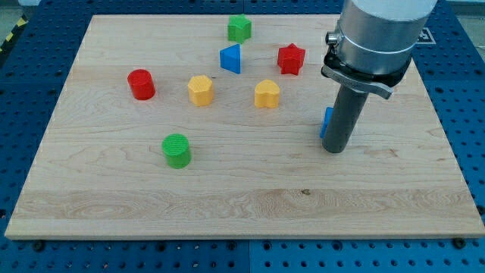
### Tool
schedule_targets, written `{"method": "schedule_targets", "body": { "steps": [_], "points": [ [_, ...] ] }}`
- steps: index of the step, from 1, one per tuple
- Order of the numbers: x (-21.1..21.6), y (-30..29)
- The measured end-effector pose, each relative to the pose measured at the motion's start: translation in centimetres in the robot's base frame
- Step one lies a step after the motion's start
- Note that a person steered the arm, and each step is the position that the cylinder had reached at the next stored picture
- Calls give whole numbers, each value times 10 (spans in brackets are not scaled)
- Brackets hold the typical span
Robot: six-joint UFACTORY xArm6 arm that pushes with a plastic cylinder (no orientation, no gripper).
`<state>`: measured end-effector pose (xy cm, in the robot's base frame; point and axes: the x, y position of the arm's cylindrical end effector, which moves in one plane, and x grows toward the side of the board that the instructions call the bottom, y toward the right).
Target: Point your arm at the red circle
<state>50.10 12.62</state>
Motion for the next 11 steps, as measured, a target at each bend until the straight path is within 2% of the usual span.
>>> {"method": "schedule_targets", "body": {
  "steps": [3,4,5,8,9,11],
  "points": [
    [-31,0],
    [-21,-23],
    [-20,-104],
    [-68,-326],
    [-136,-364],
    [-149,-350]
  ]
}}
